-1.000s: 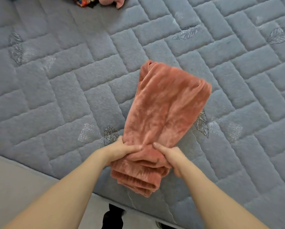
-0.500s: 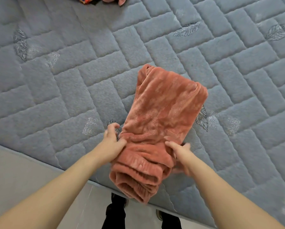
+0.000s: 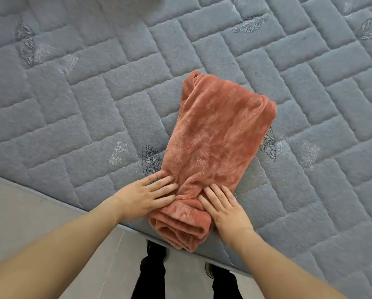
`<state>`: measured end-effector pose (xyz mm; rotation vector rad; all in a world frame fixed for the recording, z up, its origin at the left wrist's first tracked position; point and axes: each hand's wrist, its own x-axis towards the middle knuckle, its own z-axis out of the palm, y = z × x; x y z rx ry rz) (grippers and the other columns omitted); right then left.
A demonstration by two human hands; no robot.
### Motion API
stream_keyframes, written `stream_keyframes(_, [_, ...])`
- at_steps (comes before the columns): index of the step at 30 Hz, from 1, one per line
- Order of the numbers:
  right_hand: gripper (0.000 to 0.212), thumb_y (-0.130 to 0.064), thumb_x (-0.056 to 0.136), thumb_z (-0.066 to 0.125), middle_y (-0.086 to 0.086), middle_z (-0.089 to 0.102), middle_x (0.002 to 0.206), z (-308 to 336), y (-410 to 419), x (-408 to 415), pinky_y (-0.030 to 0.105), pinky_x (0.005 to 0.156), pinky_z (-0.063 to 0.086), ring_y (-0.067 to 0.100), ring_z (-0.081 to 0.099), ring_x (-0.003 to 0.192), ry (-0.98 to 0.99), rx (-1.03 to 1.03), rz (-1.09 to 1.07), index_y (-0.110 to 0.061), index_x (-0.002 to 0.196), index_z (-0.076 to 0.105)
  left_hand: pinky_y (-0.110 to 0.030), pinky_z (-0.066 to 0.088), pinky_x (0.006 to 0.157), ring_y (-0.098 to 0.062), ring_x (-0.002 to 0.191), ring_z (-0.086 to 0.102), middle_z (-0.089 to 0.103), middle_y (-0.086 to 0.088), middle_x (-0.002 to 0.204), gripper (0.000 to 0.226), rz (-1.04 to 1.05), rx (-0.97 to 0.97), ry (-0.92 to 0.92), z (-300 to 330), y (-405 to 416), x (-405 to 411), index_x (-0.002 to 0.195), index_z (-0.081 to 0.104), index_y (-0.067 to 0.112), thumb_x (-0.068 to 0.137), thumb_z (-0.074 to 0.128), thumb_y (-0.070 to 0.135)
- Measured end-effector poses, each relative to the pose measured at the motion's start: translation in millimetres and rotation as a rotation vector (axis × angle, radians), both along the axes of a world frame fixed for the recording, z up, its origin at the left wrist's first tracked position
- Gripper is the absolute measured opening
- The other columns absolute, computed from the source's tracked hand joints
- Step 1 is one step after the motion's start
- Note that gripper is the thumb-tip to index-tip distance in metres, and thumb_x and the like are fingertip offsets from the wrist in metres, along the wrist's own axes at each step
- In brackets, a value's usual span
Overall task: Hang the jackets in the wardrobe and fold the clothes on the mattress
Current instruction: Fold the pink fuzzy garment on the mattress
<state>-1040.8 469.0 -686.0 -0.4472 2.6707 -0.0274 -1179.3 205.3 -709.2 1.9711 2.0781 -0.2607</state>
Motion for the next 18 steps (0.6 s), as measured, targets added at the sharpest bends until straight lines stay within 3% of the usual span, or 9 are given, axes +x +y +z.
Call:
stream_keyframes(5, [0.074,-0.03,0.052,0.086,0.006,0.062,0.13,2,-4,-2,0.046,0.104,0.047,0.027,0.059,0.123,0.034,-0.072,-0.098,-0.02,0.122,0.068,-0.048,0.034,0.116,-0.025,0.125,0.057,0.065,0.001,0.125,0.036,0.099,0.126,-0.136,16,20,-5,0.115,0.066,0.021,0.088,0.059,0.044])
stream_keyframes(7, [0.06,-0.025,0.059,0.079,0.004,0.062,0.125,4,-1,-9,0.043,0.106,0.044,0.026,0.058,0.121,0.022,-0.186,-0.138,-0.018,0.116,0.066,-0.036,0.039,0.11,-0.016,0.11,0.06,0.067,0.008,0.104,0.034,0.286,0.118,-0.358,28,36,-13,0.101,0.066,0.024,0.081,0.064,0.052])
stream_keyframes(8, [0.049,-0.022,0.063,0.073,0.001,0.063,0.119,5,2,-15,0.04,0.104,0.044,0.025,0.058,0.117,-0.037,-0.317,-0.21,-0.018,0.112,0.066,-0.03,0.043,0.099,-0.016,0.1,0.061,0.066,0.009,0.093,0.031,0.427,0.121,-0.517,35,43,-19,0.092,0.063,0.025,0.078,0.068,0.052])
stream_keyframes(10, [0.029,-0.02,0.075,0.065,-0.004,0.067,0.106,15,10,-30,0.034,0.088,0.048,0.02,0.062,0.103,-0.203,-0.62,-0.516,-0.02,0.104,0.065,-0.029,0.049,0.085,-0.016,0.09,0.065,0.068,0.009,0.089,0.03,0.761,0.151,-0.85,48,57,-35,0.095,0.064,0.023,0.074,0.071,0.044])
stream_keyframes(12, [0.014,-0.026,0.089,0.063,-0.007,0.07,0.096,27,21,-50,0.034,0.077,0.051,0.012,0.064,0.088,-0.21,-0.845,-0.904,-0.02,0.102,0.064,-0.029,0.054,0.088,-0.009,0.099,0.068,0.072,0.009,0.104,0.04,1.052,0.197,-1.138,61,74,-59,0.115,0.066,0.027,0.076,0.072,0.034])
stream_keyframes(13, [0.01,-0.025,0.094,0.059,-0.005,0.068,0.088,33,28,-64,0.036,0.073,0.05,0.01,0.06,0.08,-0.165,-0.935,-1.059,-0.016,0.095,0.064,-0.029,0.056,0.086,-0.008,0.1,0.068,0.072,0.008,0.107,0.044,1.163,0.244,-1.194,67,86,-72,0.118,0.064,0.028,0.076,0.074,0.034])
stream_keyframes(16, [0.031,-0.021,0.098,0.049,-0.003,0.055,0.066,53,54,-115,0.029,0.06,0.042,0.012,0.048,0.066,-0.01,-1.067,-1.421,-0.012,0.069,0.055,-0.016,0.052,0.063,-0.001,0.087,0.067,0.068,0.006,0.102,0.052,1.442,0.479,-1.224,85,125,-109,0.109,0.059,0.022,0.073,0.079,0.053])
stream_keyframes(18, [0.035,-0.034,0.097,0.05,-0.002,0.067,0.069,63,74,-147,0.02,0.06,0.05,0.014,0.063,0.07,-0.046,-1.119,-1.611,-0.012,0.076,0.066,-0.015,0.052,0.073,-0.001,0.101,0.067,0.066,0.006,0.117,0.077,1.418,0.516,-1.431,90,149,-131,0.127,0.051,0.023,0.066,0.08,0.059])
